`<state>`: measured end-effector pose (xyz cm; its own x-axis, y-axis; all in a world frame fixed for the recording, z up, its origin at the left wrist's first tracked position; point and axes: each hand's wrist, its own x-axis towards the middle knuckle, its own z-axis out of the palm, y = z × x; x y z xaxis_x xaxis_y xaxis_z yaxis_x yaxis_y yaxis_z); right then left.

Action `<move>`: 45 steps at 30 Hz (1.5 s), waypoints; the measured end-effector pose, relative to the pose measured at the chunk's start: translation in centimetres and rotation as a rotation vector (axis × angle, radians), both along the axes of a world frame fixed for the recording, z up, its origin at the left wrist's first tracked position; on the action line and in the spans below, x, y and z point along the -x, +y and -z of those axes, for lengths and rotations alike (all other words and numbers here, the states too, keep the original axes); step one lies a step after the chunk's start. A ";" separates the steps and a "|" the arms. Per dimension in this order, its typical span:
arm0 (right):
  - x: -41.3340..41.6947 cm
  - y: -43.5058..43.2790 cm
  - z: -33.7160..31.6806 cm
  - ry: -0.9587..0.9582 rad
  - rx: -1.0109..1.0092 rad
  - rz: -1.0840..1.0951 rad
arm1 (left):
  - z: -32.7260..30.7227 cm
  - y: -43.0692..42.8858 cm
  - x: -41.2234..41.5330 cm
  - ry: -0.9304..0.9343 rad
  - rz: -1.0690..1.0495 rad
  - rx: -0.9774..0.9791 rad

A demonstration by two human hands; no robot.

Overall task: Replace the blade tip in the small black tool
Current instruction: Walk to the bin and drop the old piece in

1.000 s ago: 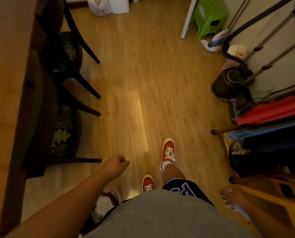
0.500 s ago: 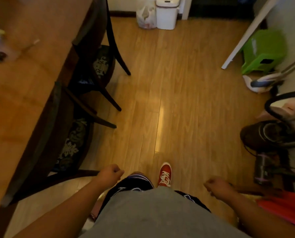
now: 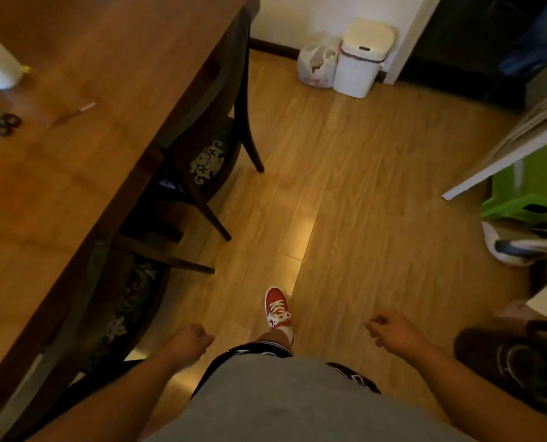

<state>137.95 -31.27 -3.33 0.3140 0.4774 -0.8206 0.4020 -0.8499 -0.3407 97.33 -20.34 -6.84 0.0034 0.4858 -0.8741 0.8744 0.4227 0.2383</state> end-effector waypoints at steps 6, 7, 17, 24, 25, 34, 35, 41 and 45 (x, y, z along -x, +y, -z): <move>-6.0 4.3 -0.8 -0.063 0.049 0.047 | -2.9 10.8 -7.3 -0.097 0.095 -0.071; -7.0 5.0 -0.8 -0.064 0.062 0.056 | -3.4 12.4 -8.5 -0.111 0.109 -0.095; -14.7 22.9 -1.2 -0.074 0.088 -0.246 | -8.2 23.5 -15.0 -0.118 0.020 -0.291; -11.1 41.1 -8.3 0.039 -0.280 -0.620 | -14.0 28.0 -17.4 -0.120 -0.094 -0.540; -10.0 43.5 -9.4 0.076 -0.321 -0.674 | -14.8 28.6 -17.6 -0.110 -0.122 -0.573; 6.4 58.6 -16.0 0.224 -0.628 -1.166 | -19.6 33.5 -12.3 0.013 -0.434 -0.811; 8.5 59.4 -16.3 0.235 -0.648 -1.193 | -19.8 34.2 -10.8 0.017 -0.479 -0.816; 20.4 63.4 -16.0 0.239 -0.661 -1.355 | -16.4 38.4 0.5 0.131 -0.578 -0.725; 28.0 66.3 -13.7 0.197 -0.441 -1.438 | -11.9 40.3 6.9 0.260 -0.452 -0.656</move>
<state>109.91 35.08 10.41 -0.7135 0.4841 -0.5065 0.6947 0.3951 -0.6011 90.43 19.95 5.05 -0.4767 0.8022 -0.3594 0.7151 0.5917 0.3721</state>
